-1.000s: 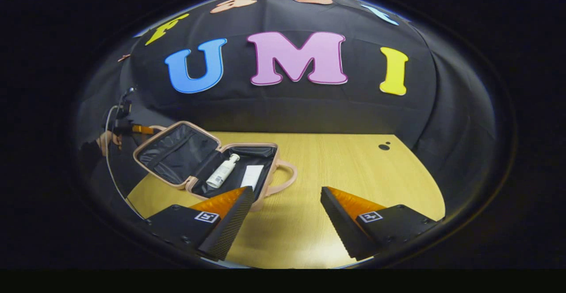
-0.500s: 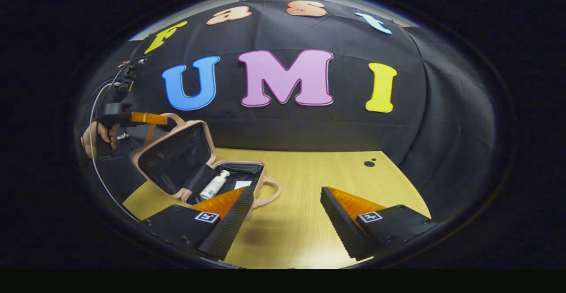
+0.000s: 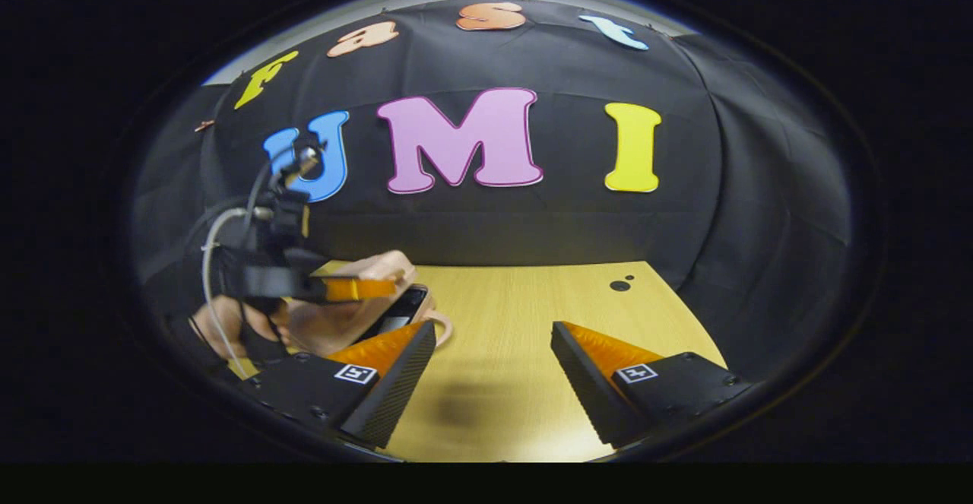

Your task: First open the suitcase, pack the skin care products into it, and then close the suitcase.

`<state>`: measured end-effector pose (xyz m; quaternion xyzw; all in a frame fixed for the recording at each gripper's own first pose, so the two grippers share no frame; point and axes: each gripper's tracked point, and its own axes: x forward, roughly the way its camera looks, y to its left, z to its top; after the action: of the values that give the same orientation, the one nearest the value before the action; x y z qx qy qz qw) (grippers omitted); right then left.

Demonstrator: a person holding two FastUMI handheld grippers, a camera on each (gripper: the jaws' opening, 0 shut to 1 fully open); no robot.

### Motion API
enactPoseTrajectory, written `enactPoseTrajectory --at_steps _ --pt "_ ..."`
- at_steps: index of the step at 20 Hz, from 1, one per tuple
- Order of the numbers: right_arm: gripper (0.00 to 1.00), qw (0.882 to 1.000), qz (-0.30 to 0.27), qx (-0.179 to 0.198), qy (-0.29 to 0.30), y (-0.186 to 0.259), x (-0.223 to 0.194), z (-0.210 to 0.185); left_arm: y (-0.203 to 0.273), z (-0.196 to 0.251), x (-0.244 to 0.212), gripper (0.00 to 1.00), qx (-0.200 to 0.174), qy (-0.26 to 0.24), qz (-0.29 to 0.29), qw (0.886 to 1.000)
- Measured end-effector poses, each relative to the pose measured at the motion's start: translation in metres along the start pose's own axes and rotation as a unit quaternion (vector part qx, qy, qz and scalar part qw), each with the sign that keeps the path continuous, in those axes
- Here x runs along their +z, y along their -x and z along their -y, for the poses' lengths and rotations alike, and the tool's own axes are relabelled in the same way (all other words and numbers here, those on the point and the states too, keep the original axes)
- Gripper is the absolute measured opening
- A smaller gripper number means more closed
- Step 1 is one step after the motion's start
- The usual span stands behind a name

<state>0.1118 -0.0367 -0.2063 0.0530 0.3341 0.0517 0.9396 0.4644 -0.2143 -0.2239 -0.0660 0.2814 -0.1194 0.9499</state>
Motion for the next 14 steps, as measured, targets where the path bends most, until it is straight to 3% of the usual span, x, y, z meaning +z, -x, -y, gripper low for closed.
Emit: enactPoseTrajectory --at_steps 1,5,8,10,11,12,13,14 --pt "0.97 1.000 -0.002 0.007 -0.001 -0.005 0.000 0.006 -0.012 0.004 -0.012 0.09 0.006 -0.001 -0.011 1.000" --pt "1.00 1.000 -0.009 0.026 -0.009 -0.019 -0.001 0.027 -0.035 0.012 -0.044 0.10 0.024 -0.018 -0.038 0.999" --pt "0.97 1.000 0.005 0.031 -0.005 -0.021 0.010 0.036 -0.037 0.016 -0.045 0.18 0.047 -0.048 -0.044 0.997" --pt "0.97 0.999 0.026 0.030 0.001 -0.018 0.025 0.037 -0.024 0.032 -0.026 0.24 0.030 -0.045 -0.019 0.998" --pt "0.97 0.999 0.037 0.028 0.005 -0.016 0.034 0.036 -0.008 0.037 -0.011 0.19 0.019 -0.045 0.002 0.999" --pt "0.97 0.998 0.049 0.025 0.011 -0.012 0.042 0.035 0.012 0.043 0.007 0.39 0.011 -0.049 0.025 0.998" --pt "0.98 0.997 0.067 0.024 0.024 -0.008 0.054 0.033 0.034 0.048 0.024 0.49 0.006 -0.055 0.053 0.997" --pt "0.97 0.995 0.087 0.021 0.046 -0.001 0.068 0.029 0.055 0.055 0.041 0.66 -0.003 -0.063 0.084 0.995"
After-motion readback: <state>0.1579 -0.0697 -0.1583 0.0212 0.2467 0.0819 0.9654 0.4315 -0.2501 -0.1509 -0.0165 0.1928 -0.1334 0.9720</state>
